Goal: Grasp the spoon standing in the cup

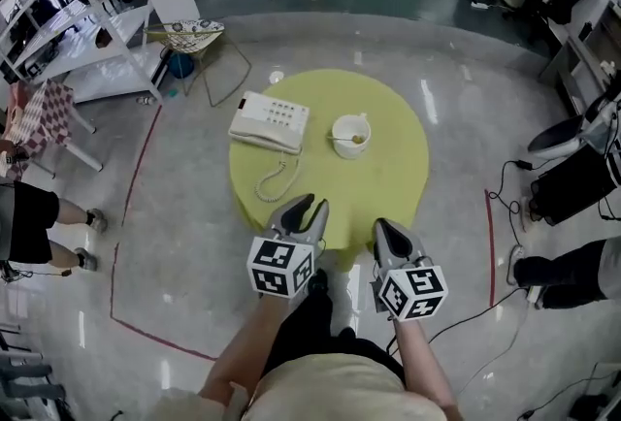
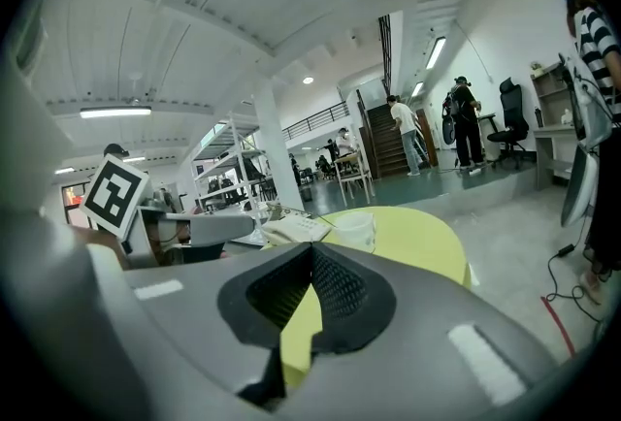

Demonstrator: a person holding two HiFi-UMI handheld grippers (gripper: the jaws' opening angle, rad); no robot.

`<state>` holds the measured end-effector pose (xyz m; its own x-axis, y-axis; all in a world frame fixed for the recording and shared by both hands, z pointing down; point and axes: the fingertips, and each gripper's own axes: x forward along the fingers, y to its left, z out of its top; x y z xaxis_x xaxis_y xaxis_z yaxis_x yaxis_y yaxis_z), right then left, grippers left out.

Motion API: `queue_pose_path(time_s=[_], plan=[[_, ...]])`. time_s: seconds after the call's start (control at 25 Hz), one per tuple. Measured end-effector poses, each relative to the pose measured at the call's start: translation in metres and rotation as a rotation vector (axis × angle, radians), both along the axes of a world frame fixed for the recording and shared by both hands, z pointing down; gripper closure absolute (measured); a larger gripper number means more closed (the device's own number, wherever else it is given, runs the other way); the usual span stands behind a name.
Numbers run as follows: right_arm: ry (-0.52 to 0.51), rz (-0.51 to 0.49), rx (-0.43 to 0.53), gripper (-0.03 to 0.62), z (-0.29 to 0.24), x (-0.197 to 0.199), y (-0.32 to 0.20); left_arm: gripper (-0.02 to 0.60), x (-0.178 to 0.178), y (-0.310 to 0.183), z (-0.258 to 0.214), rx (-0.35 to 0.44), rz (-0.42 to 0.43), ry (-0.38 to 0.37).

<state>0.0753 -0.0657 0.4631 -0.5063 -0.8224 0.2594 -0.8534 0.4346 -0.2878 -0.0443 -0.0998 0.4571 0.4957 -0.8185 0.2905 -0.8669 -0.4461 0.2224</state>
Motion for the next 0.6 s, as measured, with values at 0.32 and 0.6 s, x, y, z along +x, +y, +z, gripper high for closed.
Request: queue_pose_path(time_s=[0.32, 0.6], plan=[[0.011, 0.072, -0.028, 0.592, 0.004, 0.000, -0.044, 0.442, -0.005, -0.053, 0.013, -0.044, 0.046, 0.015], [0.019, 0.122, -0.050, 0.592, 0.009, -0.007, -0.070, 0.413, -0.010, -0.090, 0.028, -0.080, 0.079, 0.019]])
